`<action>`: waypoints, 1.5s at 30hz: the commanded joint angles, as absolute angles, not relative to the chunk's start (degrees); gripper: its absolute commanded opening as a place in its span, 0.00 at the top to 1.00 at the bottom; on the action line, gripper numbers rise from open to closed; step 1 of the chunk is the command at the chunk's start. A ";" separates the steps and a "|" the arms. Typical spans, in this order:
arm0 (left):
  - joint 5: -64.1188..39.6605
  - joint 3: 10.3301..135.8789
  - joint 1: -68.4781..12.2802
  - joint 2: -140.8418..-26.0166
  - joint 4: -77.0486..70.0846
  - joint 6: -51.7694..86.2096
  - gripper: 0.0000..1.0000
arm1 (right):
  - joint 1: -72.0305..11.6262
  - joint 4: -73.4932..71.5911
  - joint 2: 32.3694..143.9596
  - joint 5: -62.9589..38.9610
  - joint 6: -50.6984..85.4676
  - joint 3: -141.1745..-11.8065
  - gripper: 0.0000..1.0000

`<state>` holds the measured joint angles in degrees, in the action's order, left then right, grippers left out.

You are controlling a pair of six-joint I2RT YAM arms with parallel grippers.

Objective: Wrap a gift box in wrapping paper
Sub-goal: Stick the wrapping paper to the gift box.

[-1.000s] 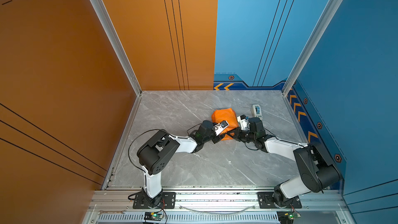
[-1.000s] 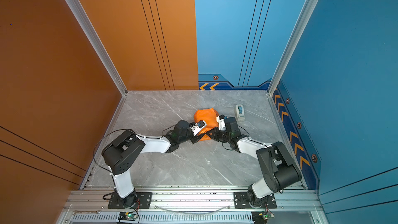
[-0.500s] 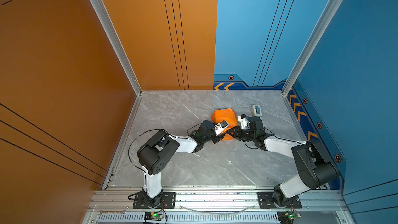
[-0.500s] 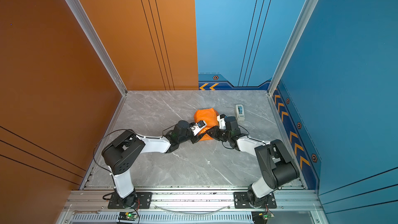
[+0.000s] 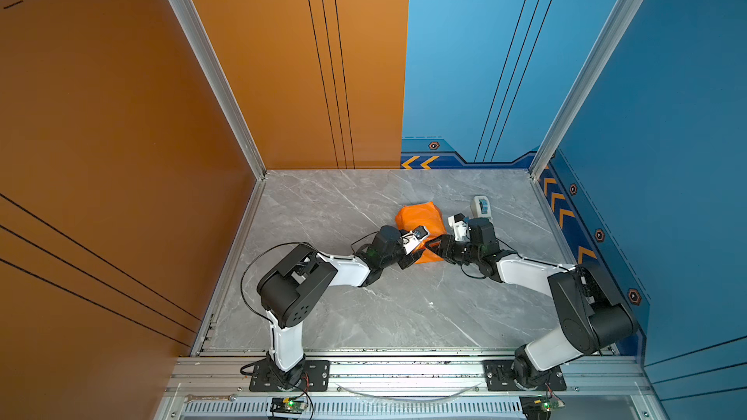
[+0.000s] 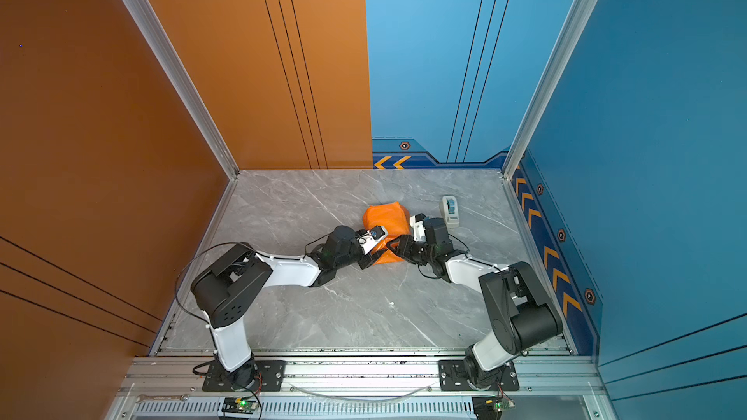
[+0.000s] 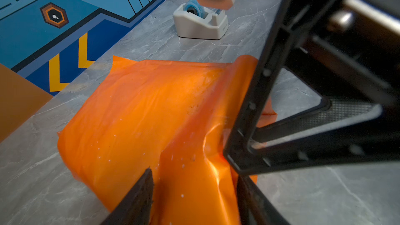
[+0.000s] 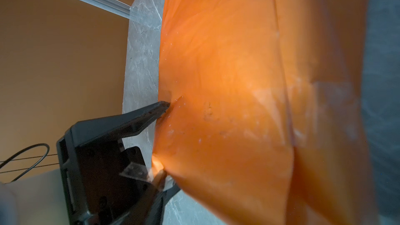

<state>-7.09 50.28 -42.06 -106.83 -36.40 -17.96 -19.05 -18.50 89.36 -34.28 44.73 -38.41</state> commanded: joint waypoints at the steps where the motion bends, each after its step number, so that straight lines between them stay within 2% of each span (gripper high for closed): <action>1: -6.84 48.43 -42.45 -108.21 -26.02 -16.36 0.39 | -18.39 -17.78 87.39 -33.63 46.00 -39.03 0.46; 12: -6.86 48.34 -42.44 -108.29 -26.06 -16.35 0.40 | -18.23 -13.48 81.69 -33.97 45.60 -37.53 0.42; 22: -7.47 48.75 -42.52 -108.47 -26.02 -16.03 0.44 | -17.70 1.94 73.24 -26.60 39.97 -37.63 0.41; 25: -7.41 48.69 -42.53 -108.49 -26.02 -16.06 0.44 | -18.83 6.39 68.82 -20.72 37.42 -36.94 0.50; 27: -7.47 48.70 -42.51 -108.48 -26.04 -15.99 0.44 | -20.70 7.51 66.97 -17.36 36.40 -36.04 0.64; 30: -7.49 48.69 -42.54 -108.63 -26.02 -15.99 0.44 | -22.23 4.36 67.55 -16.34 37.55 -33.76 0.80; 33: -7.62 48.69 -42.53 -108.62 -26.04 -15.91 0.45 | -23.09 -2.14 71.10 -17.92 40.32 -32.34 0.92; 45: -7.92 48.82 -42.63 -108.63 -26.03 -16.08 0.43 | -26.19 -15.62 84.92 -17.03 42.41 -36.73 0.99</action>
